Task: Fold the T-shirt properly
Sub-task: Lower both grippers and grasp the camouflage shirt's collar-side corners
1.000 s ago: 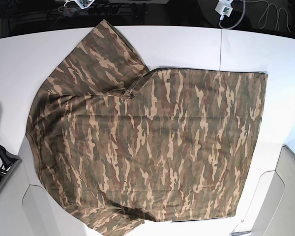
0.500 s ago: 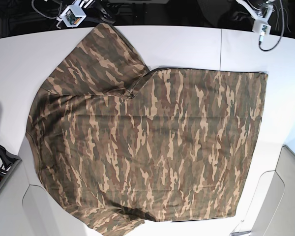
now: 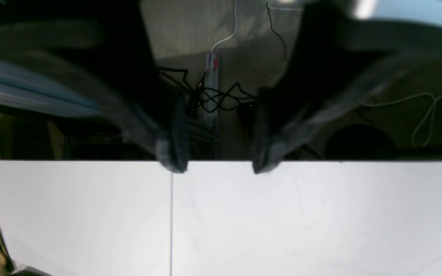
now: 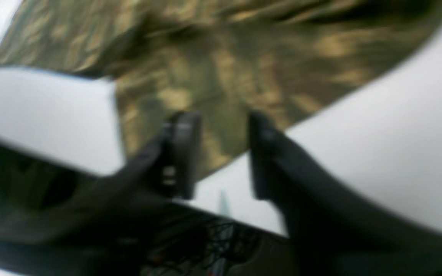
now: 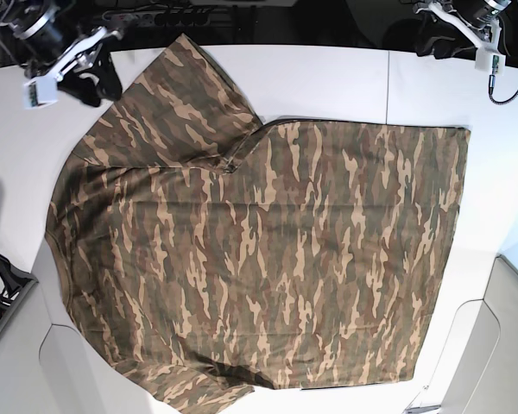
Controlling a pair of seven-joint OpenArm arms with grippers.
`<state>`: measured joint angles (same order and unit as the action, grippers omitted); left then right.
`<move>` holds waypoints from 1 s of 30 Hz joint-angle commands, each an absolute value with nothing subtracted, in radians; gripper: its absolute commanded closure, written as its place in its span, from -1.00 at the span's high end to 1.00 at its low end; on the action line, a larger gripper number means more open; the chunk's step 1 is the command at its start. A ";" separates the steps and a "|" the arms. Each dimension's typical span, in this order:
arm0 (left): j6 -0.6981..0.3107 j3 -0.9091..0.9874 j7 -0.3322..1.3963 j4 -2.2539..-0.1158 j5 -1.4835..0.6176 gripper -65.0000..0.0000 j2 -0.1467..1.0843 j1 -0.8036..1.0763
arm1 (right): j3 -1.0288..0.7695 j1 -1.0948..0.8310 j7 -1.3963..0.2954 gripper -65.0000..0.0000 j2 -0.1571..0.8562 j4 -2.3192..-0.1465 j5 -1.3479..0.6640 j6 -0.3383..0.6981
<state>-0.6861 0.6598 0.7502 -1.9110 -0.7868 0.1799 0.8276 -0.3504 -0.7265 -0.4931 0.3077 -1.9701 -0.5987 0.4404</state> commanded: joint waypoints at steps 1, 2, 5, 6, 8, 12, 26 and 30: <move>-0.698 0.667 0.738 -1.927 -0.803 -0.02 0.187 0.828 | -0.371 -0.724 -0.487 -0.07 0.316 -1.984 -0.618 0.423; -0.698 0.667 0.738 -1.927 -0.804 -0.02 0.189 0.822 | -0.384 -0.720 -0.503 -0.01 0.316 -1.984 -0.618 0.398; -0.698 0.667 0.740 -1.927 -0.803 -0.02 0.204 0.804 | -0.397 -0.718 -0.539 0.00 0.316 -1.984 -0.617 0.373; -0.698 0.667 0.742 -1.927 -0.803 -0.02 0.208 0.797 | -0.397 -0.718 -0.560 0.00 0.315 -1.983 -0.618 0.367; -0.698 0.667 0.741 -1.927 -0.804 -0.02 0.220 0.790 | -0.397 -0.718 -0.607 0.00 0.315 -1.976 -0.625 0.362; -0.698 0.667 0.738 -1.927 -0.786 -0.02 0.240 0.770 | -0.397 -0.715 -0.614 0.00 0.315 -1.928 -0.650 0.363; -0.698 0.667 0.737 -1.920 -0.773 0.22 0.297 0.717 | -0.257 -0.634 -0.607 -0.01 0.247 -1.782 -0.652 0.408; -0.692 0.667 0.731 -1.915 -0.763 0.22 0.303 0.712 | -0.207 -0.618 -0.602 -0.01 0.216 -1.781 -0.651 0.407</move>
<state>-0.6853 0.6605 0.7517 -1.9038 -0.7517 0.2886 0.7082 -0.2050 -0.6144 -0.5987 0.2131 -1.7733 -0.6540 0.4038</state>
